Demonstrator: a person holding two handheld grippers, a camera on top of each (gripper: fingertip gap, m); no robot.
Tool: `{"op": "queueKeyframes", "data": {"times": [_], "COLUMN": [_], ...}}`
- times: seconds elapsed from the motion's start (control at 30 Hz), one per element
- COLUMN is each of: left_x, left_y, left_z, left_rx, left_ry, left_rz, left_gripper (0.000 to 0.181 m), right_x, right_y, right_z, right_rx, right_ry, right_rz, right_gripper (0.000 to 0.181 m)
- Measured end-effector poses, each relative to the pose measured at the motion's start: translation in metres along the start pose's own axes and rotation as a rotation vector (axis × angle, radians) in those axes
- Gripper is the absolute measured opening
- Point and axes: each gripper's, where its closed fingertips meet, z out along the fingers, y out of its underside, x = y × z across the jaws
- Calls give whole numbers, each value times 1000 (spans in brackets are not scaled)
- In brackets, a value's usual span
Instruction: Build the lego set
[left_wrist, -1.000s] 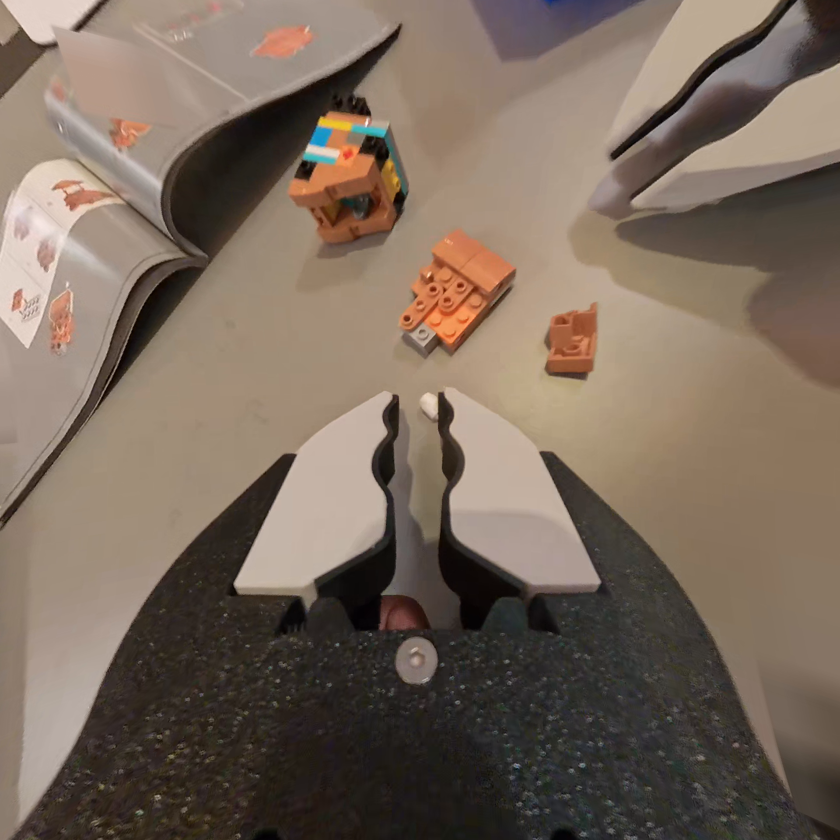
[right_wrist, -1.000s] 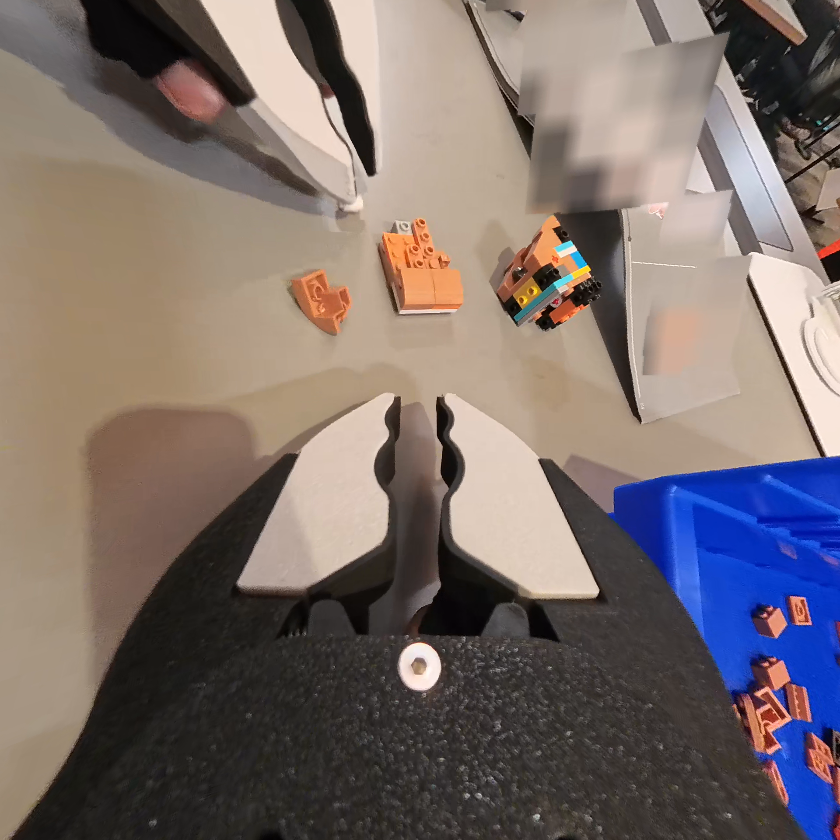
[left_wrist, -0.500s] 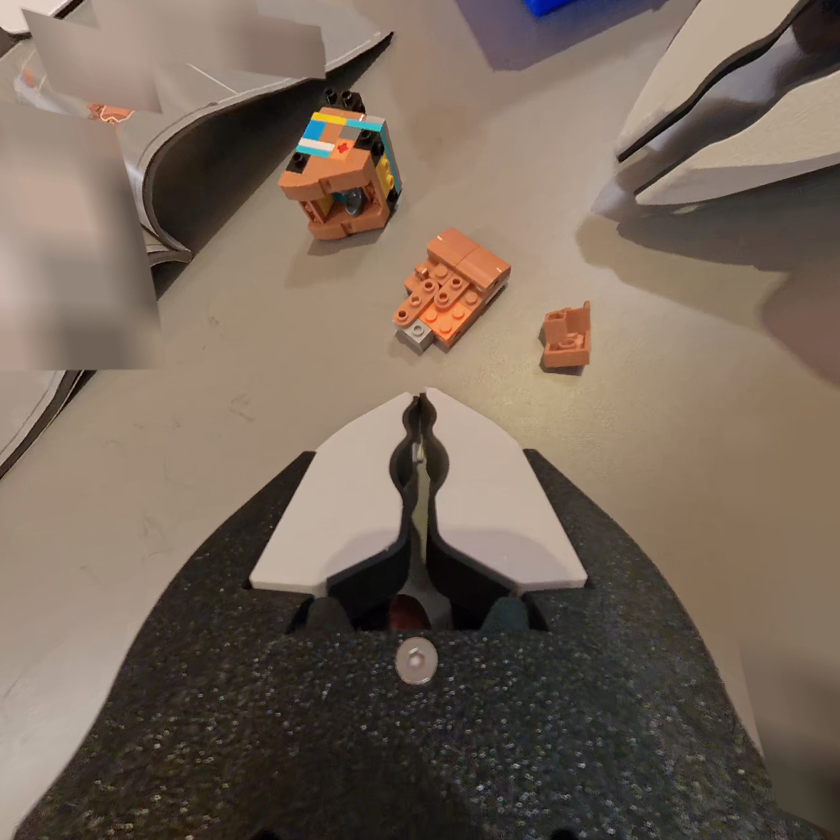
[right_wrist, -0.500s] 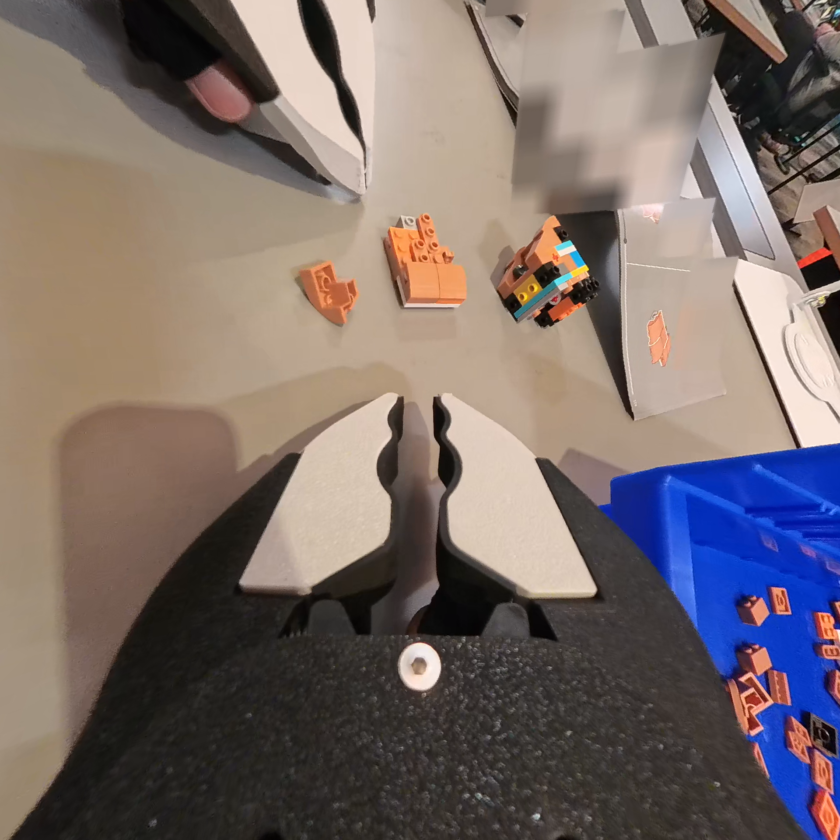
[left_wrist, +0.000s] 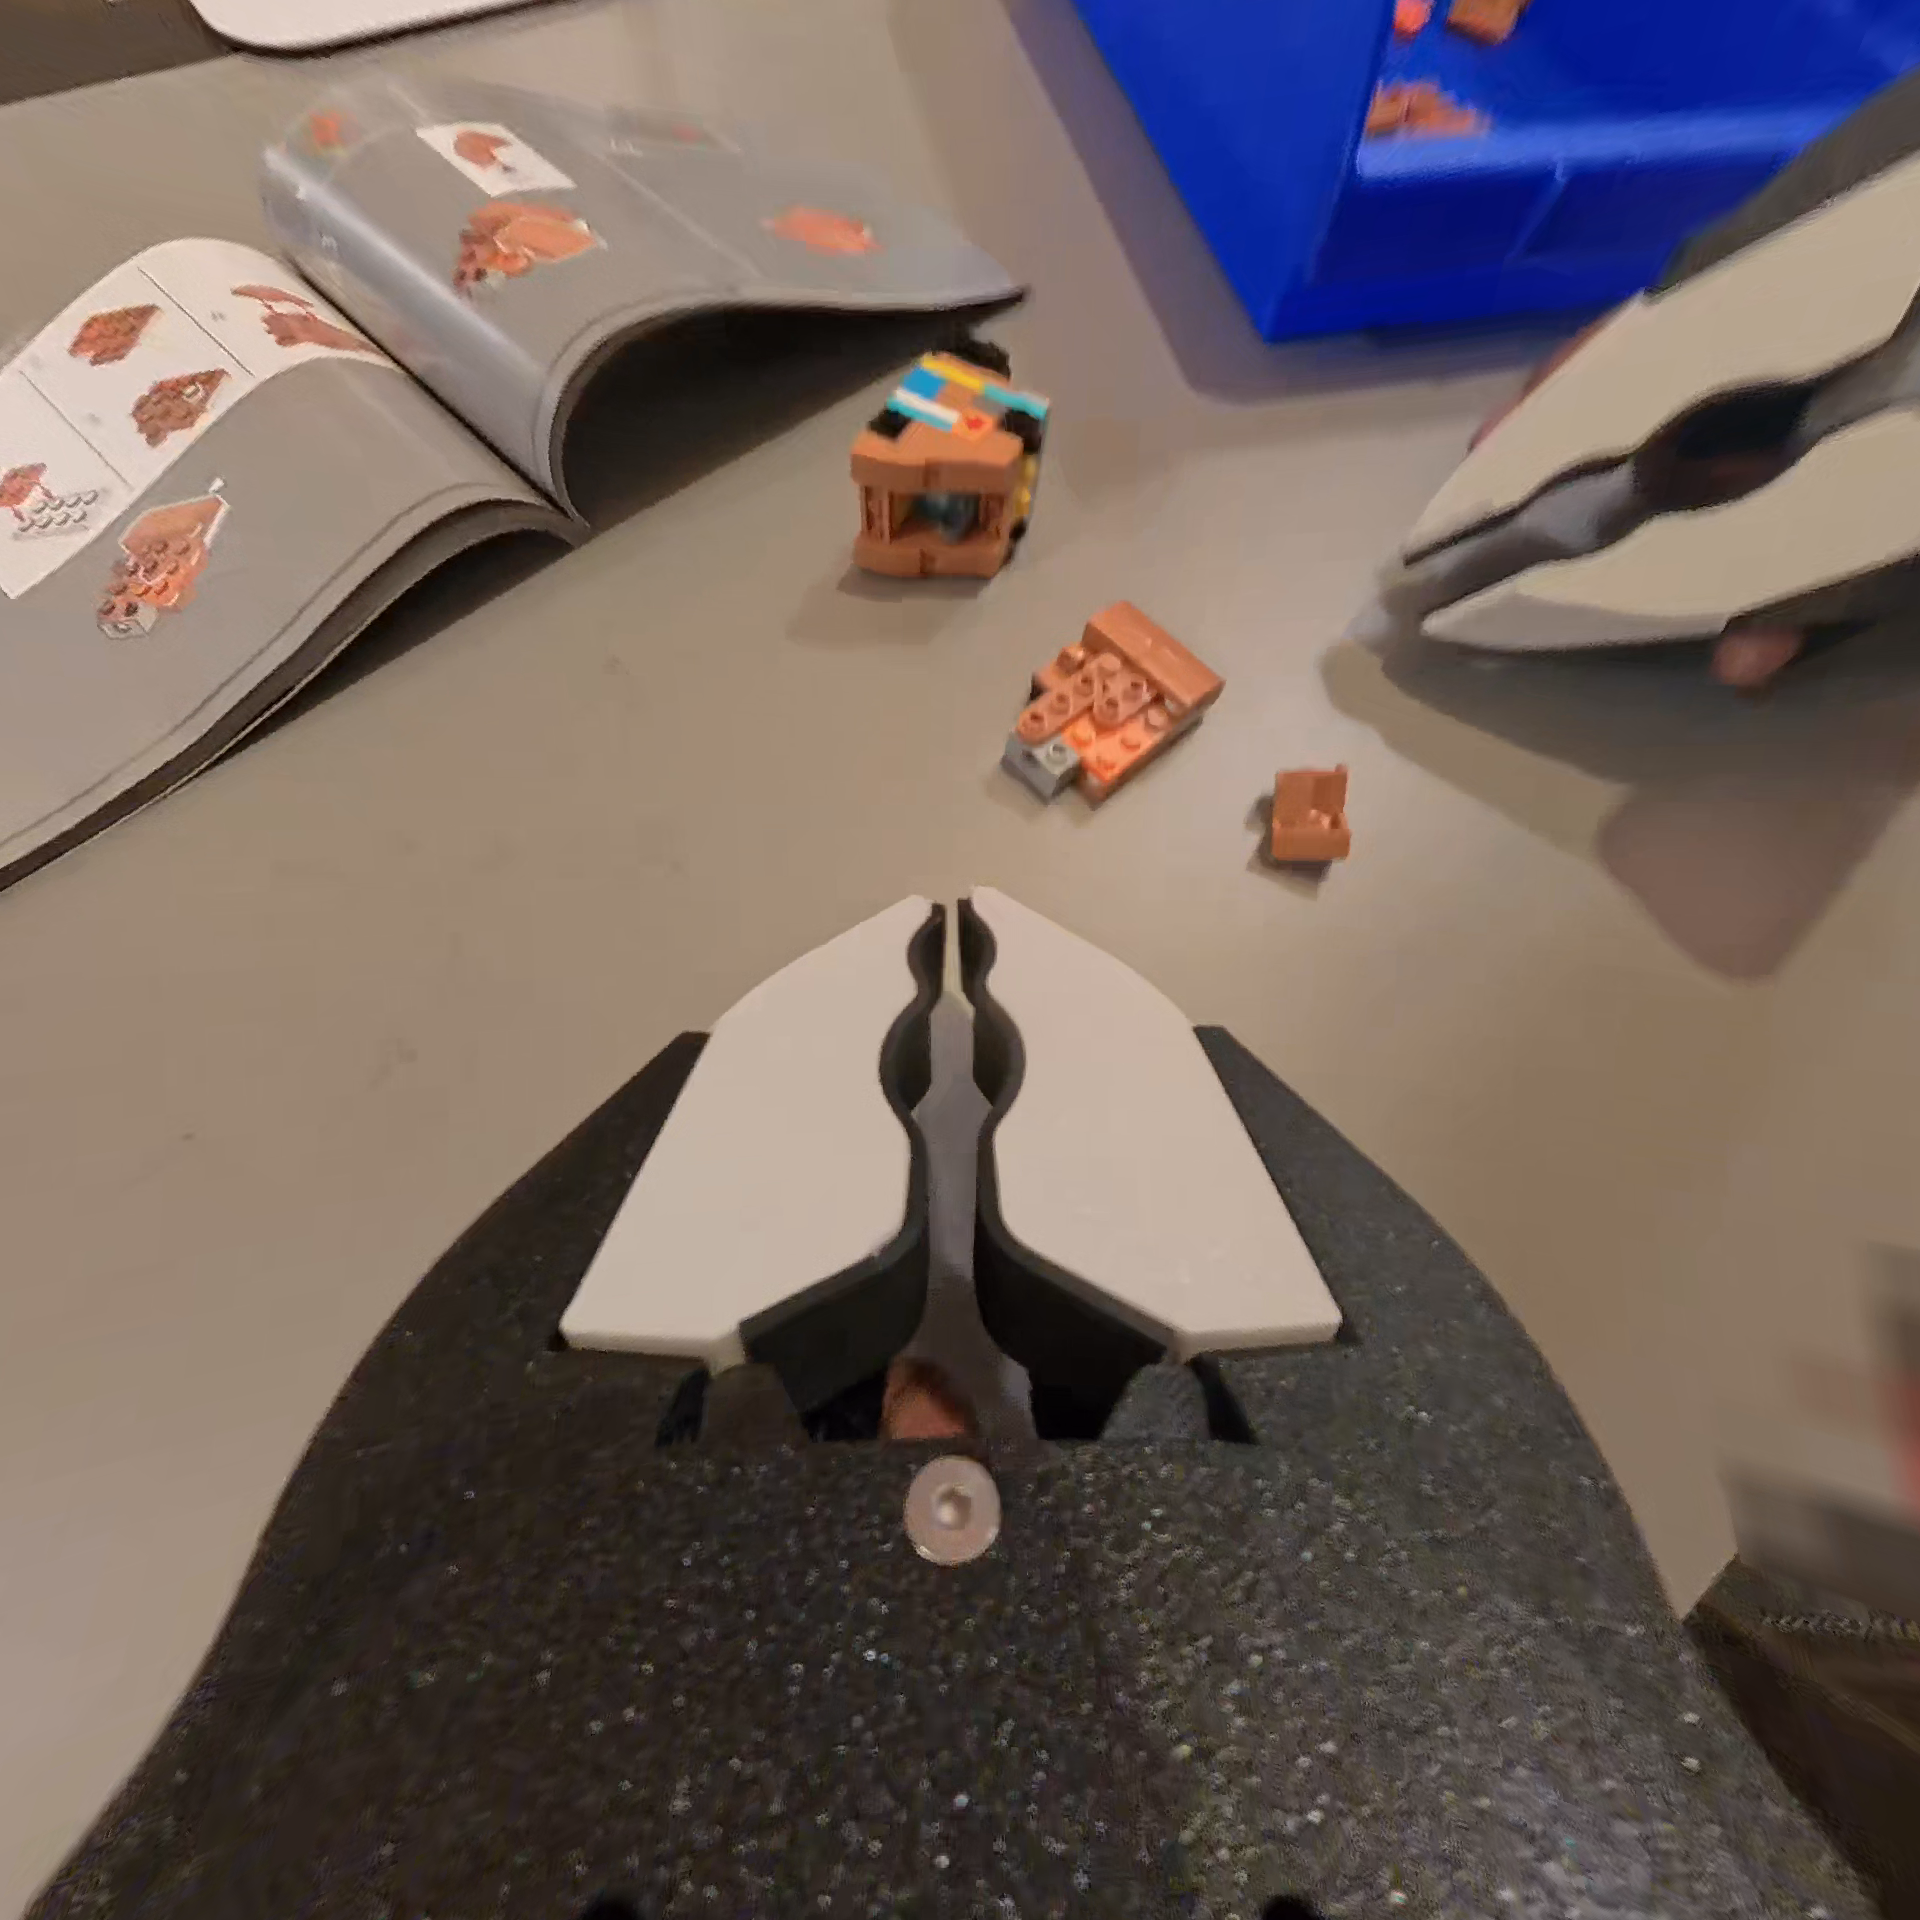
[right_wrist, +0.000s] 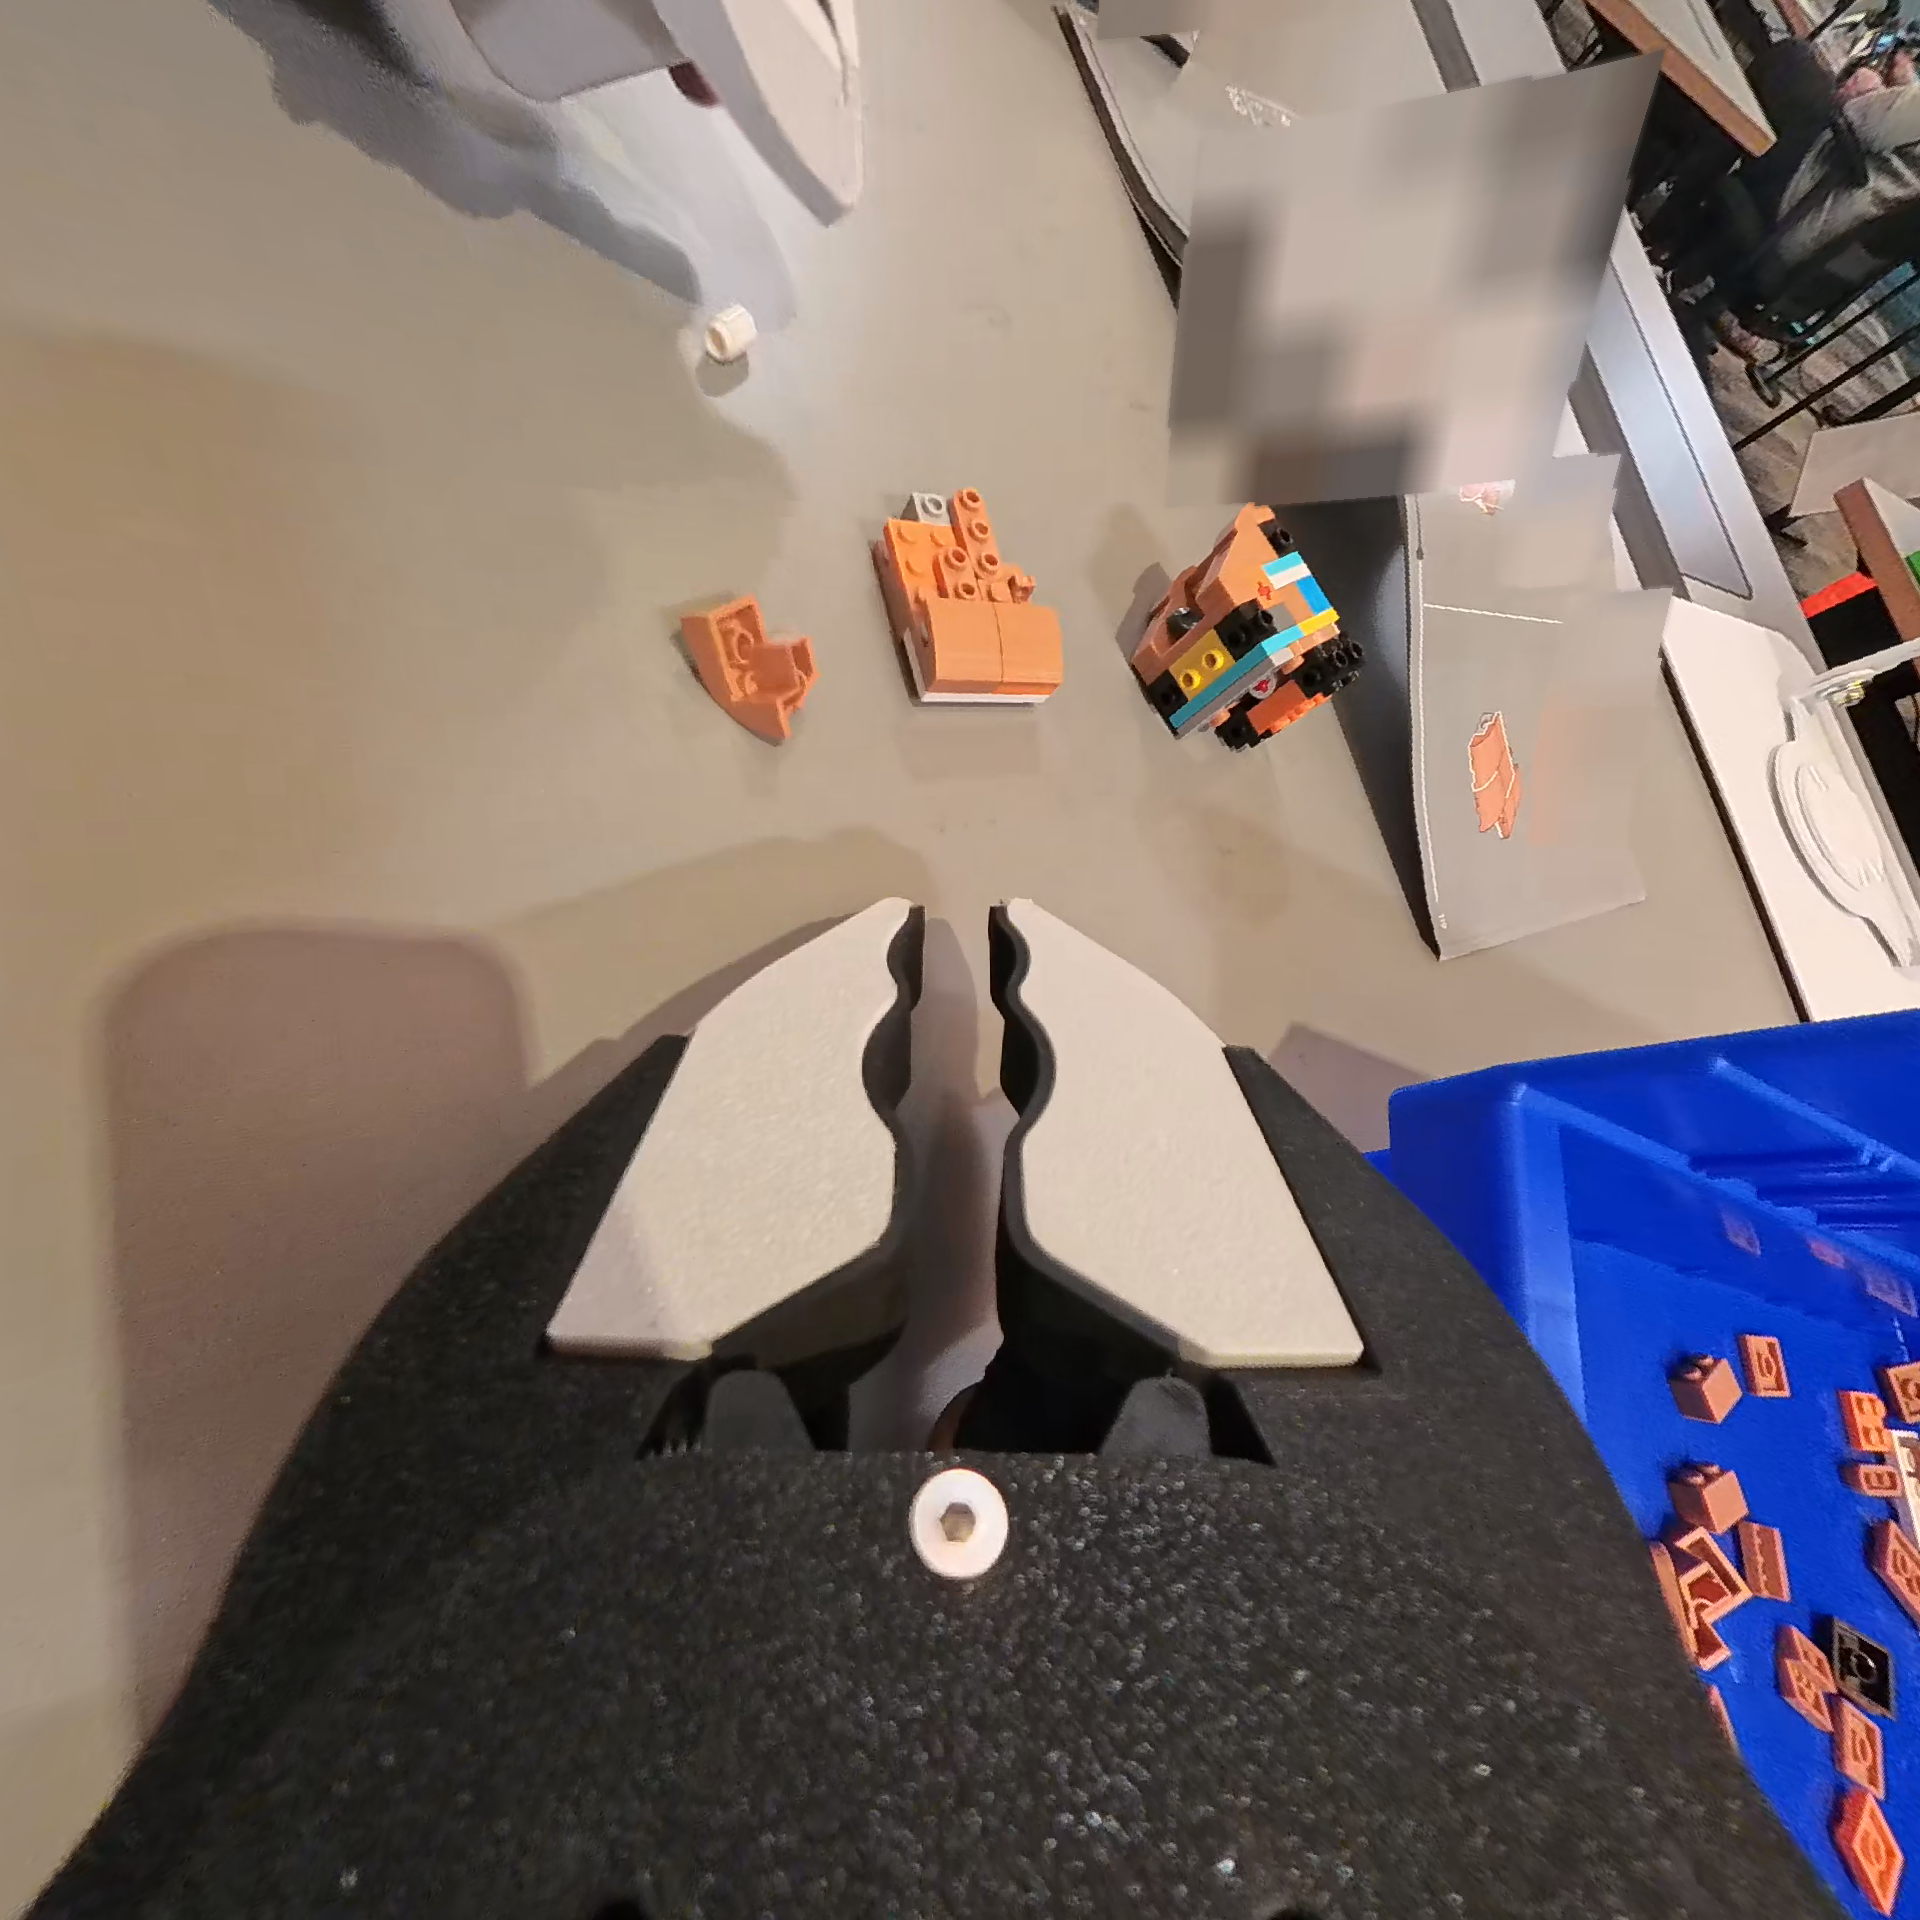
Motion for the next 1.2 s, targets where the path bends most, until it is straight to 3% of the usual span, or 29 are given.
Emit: {"op": "queueKeyframes", "data": {"times": [0.13, 0.77, 1.2], "left_x": [0, -6, 4], "left_y": [17, 19, -1], "left_z": [-1, 0, 10], "left_rx": [-125, -152, -91], "left_ry": [-52, -17, 196], "left_rz": [154, 275, 515], "left_gripper": [17, 19, 22], "right_x": [-1, -1, -1], "right_y": [0, 1, 1], "right_z": [0, 0, -1], "right_rx": [0, -2, -1], "right_ry": [0, -6, -5], "right_rz": [-6, 0, -3], "right_gripper": [10, 10, 10]}}
